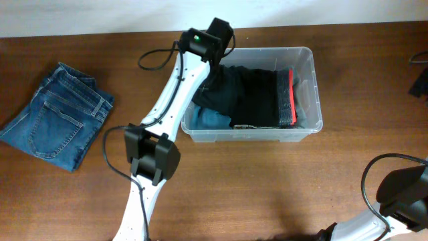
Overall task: Pack container
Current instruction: 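Lower the black pants into the bin and release with the left gripper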
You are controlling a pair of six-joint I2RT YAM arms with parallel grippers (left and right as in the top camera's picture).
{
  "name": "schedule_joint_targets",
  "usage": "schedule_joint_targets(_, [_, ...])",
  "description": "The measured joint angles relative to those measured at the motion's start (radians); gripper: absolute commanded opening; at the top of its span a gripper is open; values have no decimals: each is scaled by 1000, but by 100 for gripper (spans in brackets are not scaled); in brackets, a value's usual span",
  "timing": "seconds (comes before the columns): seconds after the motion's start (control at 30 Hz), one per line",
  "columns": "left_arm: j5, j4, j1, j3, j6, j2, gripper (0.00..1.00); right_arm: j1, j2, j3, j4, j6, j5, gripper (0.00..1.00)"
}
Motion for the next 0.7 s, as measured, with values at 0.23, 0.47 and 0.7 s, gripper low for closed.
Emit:
schedule_joint_targets(0.23, [22,-14,-32,2,2,111,36,0,0,0,0,0,0,98])
schedule_joint_targets(0.47, [18,-18,-43,8,2,134,36,0,0,0,0,0,0,99])
schedule_joint_targets(0.7, [24,-84,-43,91,2,134,36,0,0,0,0,0,0,98])
